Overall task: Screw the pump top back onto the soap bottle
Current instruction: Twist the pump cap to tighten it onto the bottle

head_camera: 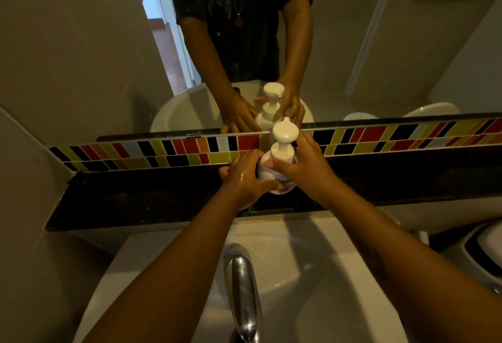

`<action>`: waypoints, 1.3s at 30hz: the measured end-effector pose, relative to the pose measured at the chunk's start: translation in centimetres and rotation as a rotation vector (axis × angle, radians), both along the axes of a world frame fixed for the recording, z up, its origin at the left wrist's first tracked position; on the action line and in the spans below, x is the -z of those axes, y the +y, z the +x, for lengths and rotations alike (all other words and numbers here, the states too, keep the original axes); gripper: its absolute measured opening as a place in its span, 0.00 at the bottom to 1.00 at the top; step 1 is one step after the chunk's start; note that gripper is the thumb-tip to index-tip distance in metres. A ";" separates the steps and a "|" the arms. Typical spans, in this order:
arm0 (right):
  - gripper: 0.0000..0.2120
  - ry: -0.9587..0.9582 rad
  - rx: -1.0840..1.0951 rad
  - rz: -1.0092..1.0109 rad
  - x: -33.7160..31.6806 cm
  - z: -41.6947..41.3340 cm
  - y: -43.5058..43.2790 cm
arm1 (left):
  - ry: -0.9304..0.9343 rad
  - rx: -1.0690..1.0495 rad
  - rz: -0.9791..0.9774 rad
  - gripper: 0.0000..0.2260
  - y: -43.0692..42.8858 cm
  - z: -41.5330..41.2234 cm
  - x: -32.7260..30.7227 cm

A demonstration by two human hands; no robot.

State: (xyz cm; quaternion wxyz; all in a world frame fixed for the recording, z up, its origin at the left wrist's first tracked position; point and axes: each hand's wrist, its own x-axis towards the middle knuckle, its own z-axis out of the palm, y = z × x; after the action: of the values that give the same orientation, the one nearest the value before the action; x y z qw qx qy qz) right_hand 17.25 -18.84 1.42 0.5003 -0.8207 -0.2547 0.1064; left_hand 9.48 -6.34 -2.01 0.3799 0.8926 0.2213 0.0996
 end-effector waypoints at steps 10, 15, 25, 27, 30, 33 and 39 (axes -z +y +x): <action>0.25 0.006 0.124 0.088 0.0 -2.1 -0.8 | -0.003 -0.015 0.000 0.24 0.2 0.0 0.2; 0.26 -0.008 0.160 0.109 0.1 -1.6 -1.7 | 0.009 0.000 -0.007 0.26 0.3 0.1 -0.2; 0.25 -0.004 0.002 0.047 -0.1 -0.6 -2.0 | 0.009 0.021 0.012 0.26 0.6 0.2 0.2; 0.25 -0.016 0.038 0.050 0.1 -0.6 -2.2 | 0.001 0.028 0.003 0.26 0.7 0.2 0.3; 0.28 0.000 -0.012 0.044 -0.2 0.0 -2.1 | 0.007 0.035 -0.013 0.26 0.8 0.2 0.2; 0.29 0.081 -0.145 -0.001 -0.7 1.0 -1.5 | 0.007 0.046 -0.019 0.26 1.0 0.3 0.1; 0.26 -0.049 -0.050 -0.029 0.3 1.0 -0.6 | -0.013 0.038 -0.038 0.27 0.5 0.3 0.0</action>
State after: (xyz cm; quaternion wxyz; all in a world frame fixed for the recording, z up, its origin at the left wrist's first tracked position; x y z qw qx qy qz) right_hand 18.20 -19.41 1.16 0.4793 -0.8235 -0.2860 0.1023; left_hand 9.79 -5.81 -2.03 0.4001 0.8886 0.2038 0.0937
